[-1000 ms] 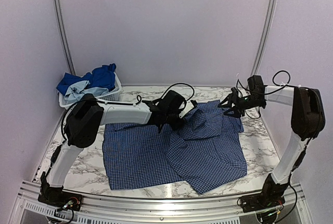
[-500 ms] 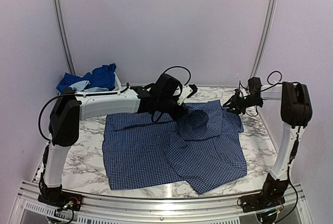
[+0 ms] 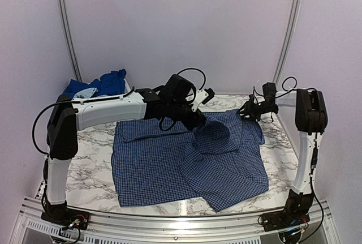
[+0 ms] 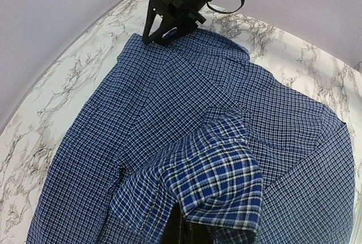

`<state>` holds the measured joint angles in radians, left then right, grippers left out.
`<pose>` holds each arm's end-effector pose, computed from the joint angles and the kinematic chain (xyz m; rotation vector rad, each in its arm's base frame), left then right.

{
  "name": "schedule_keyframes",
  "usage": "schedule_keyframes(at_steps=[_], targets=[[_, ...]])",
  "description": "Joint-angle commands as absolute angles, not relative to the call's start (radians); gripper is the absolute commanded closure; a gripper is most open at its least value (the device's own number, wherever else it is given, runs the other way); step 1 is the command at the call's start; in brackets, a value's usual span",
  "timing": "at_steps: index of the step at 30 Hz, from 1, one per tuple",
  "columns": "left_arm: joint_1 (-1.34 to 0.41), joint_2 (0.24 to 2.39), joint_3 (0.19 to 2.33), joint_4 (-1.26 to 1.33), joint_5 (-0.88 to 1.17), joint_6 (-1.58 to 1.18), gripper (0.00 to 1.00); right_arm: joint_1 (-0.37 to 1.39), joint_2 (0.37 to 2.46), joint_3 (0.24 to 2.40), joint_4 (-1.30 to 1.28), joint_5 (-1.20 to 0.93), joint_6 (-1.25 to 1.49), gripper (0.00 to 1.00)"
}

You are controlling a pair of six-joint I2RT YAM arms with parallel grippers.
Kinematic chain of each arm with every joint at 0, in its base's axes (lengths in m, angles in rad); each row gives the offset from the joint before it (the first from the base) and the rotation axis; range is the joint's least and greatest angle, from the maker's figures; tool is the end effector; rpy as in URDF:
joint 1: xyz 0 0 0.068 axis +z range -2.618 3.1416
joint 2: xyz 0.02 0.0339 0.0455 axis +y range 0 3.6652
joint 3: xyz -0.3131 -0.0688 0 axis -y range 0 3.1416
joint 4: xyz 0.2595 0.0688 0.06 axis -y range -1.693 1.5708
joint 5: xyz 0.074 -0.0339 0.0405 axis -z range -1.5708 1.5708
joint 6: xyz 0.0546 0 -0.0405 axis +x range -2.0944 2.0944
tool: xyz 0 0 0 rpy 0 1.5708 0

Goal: Fold and stack the mixed laundry pile
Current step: Fold the flattened shirt at the center of the board.

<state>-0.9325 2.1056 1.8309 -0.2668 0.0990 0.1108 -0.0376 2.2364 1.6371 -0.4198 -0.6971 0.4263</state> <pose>0.3267 -0.4494 0.3041 1.1318 1.8475 -0.5875 0.5231 0.0154 0.1643 0.3302 2.5368 1.0464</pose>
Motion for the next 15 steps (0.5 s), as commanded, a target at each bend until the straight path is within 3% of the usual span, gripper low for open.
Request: schedule_keyframes(at_steps=[1, 3, 6, 15], targets=[[-0.948, 2.058, 1.846, -0.307, 0.154, 0.084, 1.00, -0.025, 2.272, 1.713, -0.437, -0.695, 0.426, 0.70], [-0.952, 2.054, 1.845, -0.311, 0.161, 0.071, 1.00, -0.024, 2.267, 1.725, -0.451, -0.696, 0.418, 0.87], [-0.954, 2.043, 1.841, -0.313, 0.173, 0.049, 1.00, -0.023, 2.238, 1.719, -0.451, -0.692, 0.412, 1.00], [-0.926, 1.973, 1.819, -0.313, 0.184, -0.092, 1.00, -0.044, 2.208, 1.695, -0.525, -0.621, 0.354, 1.00]])
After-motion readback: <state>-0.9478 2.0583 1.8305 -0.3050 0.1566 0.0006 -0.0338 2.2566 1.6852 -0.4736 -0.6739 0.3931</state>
